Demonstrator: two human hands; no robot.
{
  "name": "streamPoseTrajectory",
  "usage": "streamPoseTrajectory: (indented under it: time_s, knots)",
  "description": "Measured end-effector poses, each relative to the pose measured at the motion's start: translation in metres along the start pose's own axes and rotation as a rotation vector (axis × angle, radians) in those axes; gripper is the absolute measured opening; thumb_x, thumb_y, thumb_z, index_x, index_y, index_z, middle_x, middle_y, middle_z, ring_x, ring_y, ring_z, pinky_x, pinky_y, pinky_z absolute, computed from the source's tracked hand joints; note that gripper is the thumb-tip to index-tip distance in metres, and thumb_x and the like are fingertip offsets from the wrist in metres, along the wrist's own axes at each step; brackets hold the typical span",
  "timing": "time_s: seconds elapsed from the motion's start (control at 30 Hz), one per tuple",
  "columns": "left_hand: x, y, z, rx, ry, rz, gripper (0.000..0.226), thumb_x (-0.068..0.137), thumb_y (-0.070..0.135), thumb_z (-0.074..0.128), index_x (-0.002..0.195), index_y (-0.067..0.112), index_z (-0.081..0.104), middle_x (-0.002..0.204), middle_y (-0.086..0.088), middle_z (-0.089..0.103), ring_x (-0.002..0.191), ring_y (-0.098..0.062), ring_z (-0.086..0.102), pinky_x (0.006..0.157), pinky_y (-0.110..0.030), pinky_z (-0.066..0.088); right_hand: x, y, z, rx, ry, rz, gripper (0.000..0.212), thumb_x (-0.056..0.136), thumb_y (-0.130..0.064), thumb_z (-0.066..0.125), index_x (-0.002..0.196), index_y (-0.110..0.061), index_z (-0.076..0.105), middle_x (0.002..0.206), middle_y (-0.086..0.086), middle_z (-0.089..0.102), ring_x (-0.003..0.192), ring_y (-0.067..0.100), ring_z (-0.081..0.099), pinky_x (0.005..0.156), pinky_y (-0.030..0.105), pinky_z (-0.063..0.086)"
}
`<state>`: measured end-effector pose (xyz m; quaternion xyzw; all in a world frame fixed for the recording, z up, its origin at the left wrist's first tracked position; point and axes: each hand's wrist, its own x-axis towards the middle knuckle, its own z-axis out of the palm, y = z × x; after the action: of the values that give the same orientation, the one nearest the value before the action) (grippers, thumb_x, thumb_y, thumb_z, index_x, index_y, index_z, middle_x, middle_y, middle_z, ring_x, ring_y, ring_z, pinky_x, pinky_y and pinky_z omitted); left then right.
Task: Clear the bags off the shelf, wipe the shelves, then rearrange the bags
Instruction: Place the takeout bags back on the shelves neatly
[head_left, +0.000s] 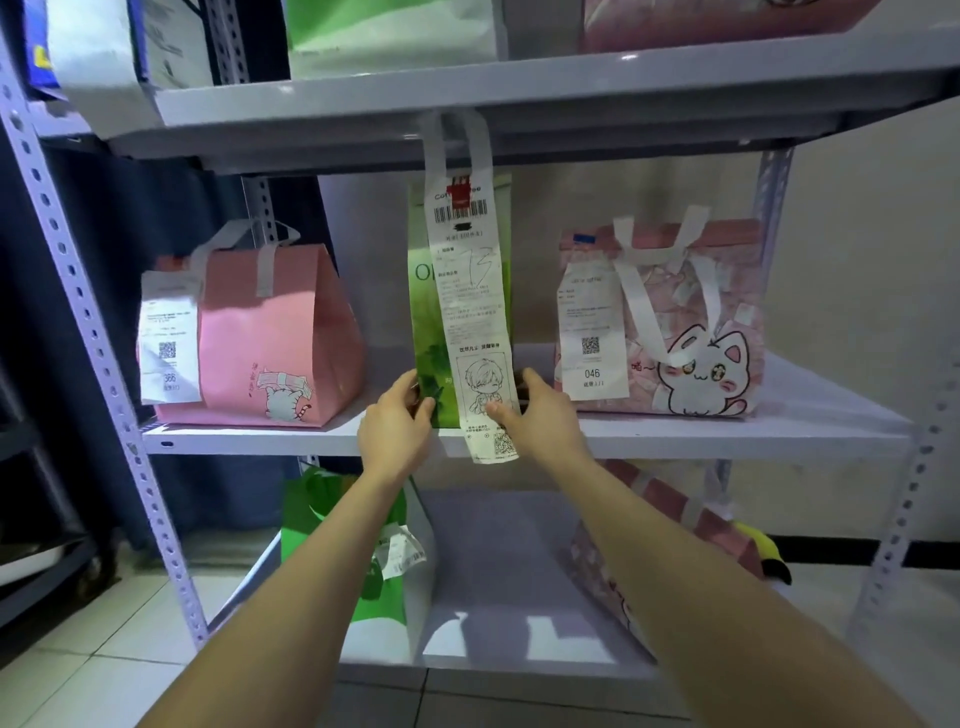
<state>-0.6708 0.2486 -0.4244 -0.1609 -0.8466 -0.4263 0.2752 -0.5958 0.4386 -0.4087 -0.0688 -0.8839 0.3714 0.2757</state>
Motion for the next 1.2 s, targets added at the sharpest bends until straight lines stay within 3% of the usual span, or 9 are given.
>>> streamPoseTrajectory:
  time_s: [0.13, 0.3, 0.43, 0.53, 0.63, 0.77, 0.9, 1.03, 1.2]
  knots:
    - [-0.002, -0.004, 0.001, 0.009, -0.033, -0.003, 0.047, 0.099, 0.019, 0.072, 0.142, 0.036, 0.063, 0.125, 0.004, 0.080, 0.116, -0.024, 0.075, 0.098, -0.042, 0.059, -0.001, 0.003, 0.000, 0.008, -0.030, -0.008, 0.037, 0.098, -0.034, 0.073, 0.128, -0.020, 0.057, 0.131, 0.000, 0.072, 0.115, 0.023, 0.070, 0.087, 0.032, 0.055]
    - [-0.003, 0.001, -0.010, -0.010, -0.192, 0.001, 0.066, 0.092, 0.008, 0.069, 0.150, 0.037, 0.054, 0.134, 0.006, 0.076, 0.122, -0.022, 0.073, 0.108, -0.043, 0.056, -0.003, -0.002, -0.002, -0.071, -0.116, 0.053, 0.039, 0.099, -0.022, 0.066, 0.131, -0.009, 0.048, 0.138, 0.013, 0.064, 0.124, 0.034, 0.061, 0.100, 0.048, 0.056]
    - [-0.007, 0.004, -0.014, -0.072, -0.305, 0.003, 0.078, 0.096, 0.002, 0.067, 0.164, 0.028, 0.038, 0.148, 0.002, 0.067, 0.125, -0.022, 0.070, 0.111, -0.044, 0.054, -0.010, -0.003, -0.005, -0.038, -0.113, 0.048, 0.048, 0.094, -0.022, 0.074, 0.133, -0.009, 0.048, 0.139, 0.009, 0.065, 0.125, 0.030, 0.063, 0.096, 0.040, 0.056]
    - [-0.016, 0.006, -0.019, -0.153, -0.260, 0.010, 0.071, 0.098, -0.001, 0.064, 0.162, 0.021, 0.041, 0.147, -0.004, 0.064, 0.125, -0.021, 0.069, 0.106, -0.035, 0.056, -0.023, 0.004, -0.012, 0.017, -0.041, 0.010, 0.046, 0.094, -0.024, 0.074, 0.132, -0.011, 0.053, 0.133, 0.004, 0.069, 0.120, 0.025, 0.065, 0.096, 0.038, 0.056]
    - [-0.033, 0.008, -0.022, -0.145, -0.123, 0.053, 0.056, 0.099, 0.003, 0.065, 0.150, 0.021, 0.054, 0.138, -0.001, 0.067, 0.120, -0.016, 0.067, 0.104, -0.037, 0.057, -0.046, 0.018, -0.019, 0.146, 0.109, -0.069, 0.029, 0.097, -0.022, 0.066, 0.126, -0.021, 0.062, 0.123, -0.006, 0.072, 0.110, 0.010, 0.067, 0.096, 0.037, 0.059]
    - [-0.069, 0.004, -0.015, -0.136, -0.003, 0.072, 0.045, 0.095, 0.003, 0.060, 0.136, 0.021, 0.063, 0.124, 0.002, 0.070, 0.105, -0.015, 0.069, 0.094, -0.037, 0.059, -0.084, 0.043, -0.024, 0.239, 0.261, -0.111, 0.016, 0.099, -0.024, 0.059, 0.110, -0.033, 0.065, 0.103, -0.017, 0.072, 0.092, -0.005, 0.068, 0.077, 0.024, 0.061]
    - [-0.107, -0.013, 0.008, -0.108, -0.131, 0.026, 0.039, 0.094, 0.000, 0.060, 0.127, 0.019, 0.068, 0.108, 0.002, 0.073, 0.094, -0.013, 0.070, 0.091, -0.036, 0.060, -0.122, 0.083, -0.018, 0.176, 0.190, -0.056, 0.014, 0.097, -0.020, 0.058, 0.102, -0.029, 0.068, 0.093, -0.018, 0.070, 0.085, -0.001, 0.066, 0.076, 0.025, 0.058]
    - [-0.136, -0.020, 0.044, -0.060, -0.327, -0.003, 0.034, 0.096, 0.002, 0.065, 0.127, 0.014, 0.070, 0.108, -0.001, 0.075, 0.094, -0.016, 0.071, 0.096, -0.039, 0.060, -0.158, 0.140, -0.008, 0.084, 0.061, 0.102, 0.016, 0.095, -0.015, 0.061, 0.101, -0.028, 0.068, 0.090, -0.016, 0.071, 0.082, 0.002, 0.067, 0.079, 0.033, 0.059]
    - [-0.160, -0.016, 0.086, -0.038, -0.489, 0.018, 0.033, 0.097, 0.003, 0.067, 0.129, 0.013, 0.070, 0.111, -0.002, 0.075, 0.099, -0.021, 0.072, 0.096, -0.039, 0.060, -0.194, 0.204, -0.013, 0.027, 0.114, 0.301, 0.011, 0.094, -0.018, 0.064, 0.094, -0.028, 0.060, 0.085, -0.008, 0.068, 0.078, 0.017, 0.065, 0.068, 0.037, 0.055]
